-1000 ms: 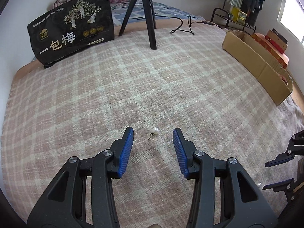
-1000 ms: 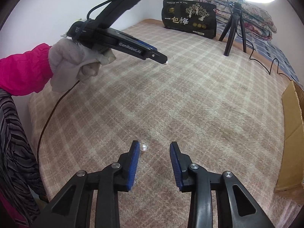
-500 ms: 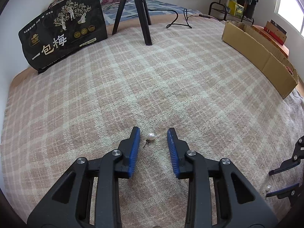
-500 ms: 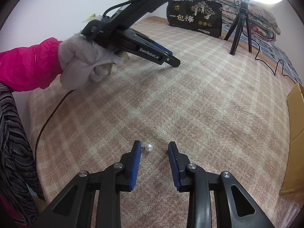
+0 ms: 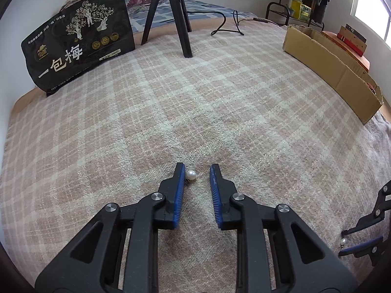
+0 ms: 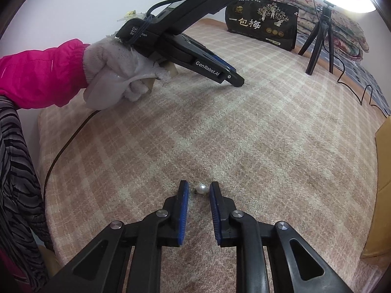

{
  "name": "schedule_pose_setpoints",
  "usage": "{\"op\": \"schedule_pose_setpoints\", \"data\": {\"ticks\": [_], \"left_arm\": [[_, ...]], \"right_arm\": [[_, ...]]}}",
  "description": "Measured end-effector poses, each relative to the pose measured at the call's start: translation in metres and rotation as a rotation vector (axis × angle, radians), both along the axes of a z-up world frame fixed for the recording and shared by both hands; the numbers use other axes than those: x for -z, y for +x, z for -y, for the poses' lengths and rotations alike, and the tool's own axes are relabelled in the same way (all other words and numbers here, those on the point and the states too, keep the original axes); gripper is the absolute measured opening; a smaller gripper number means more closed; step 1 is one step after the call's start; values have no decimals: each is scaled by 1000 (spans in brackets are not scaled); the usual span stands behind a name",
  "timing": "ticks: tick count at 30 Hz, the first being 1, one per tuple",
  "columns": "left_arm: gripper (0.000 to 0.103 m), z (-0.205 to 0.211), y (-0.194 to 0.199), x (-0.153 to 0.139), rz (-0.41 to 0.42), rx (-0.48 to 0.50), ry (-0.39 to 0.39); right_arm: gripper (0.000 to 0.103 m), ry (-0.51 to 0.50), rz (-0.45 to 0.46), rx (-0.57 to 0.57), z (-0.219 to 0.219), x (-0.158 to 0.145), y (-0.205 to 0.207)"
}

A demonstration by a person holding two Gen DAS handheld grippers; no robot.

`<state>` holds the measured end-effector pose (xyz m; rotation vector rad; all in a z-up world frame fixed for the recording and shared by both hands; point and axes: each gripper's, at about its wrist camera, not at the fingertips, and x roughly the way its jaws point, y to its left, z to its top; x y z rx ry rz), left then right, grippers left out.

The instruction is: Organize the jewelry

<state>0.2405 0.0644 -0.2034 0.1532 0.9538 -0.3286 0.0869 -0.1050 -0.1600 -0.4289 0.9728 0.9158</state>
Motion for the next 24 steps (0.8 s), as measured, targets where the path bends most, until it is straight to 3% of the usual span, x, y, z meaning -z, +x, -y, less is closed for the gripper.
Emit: {"op": "schedule_pose_setpoints", "data": {"ticks": [6,11,24], "left_arm": [[13,-1,1,0,-2,-6,-4],[8,-1,1,0,2,-15,0],[7,-3,-6,-10,2,-39,-10]], "right_arm": [[17,4,-3,-2,-2,2,2],[10,9,-4,-3,-1,2,3],[9,31,22,44,14,-11,5]]}}
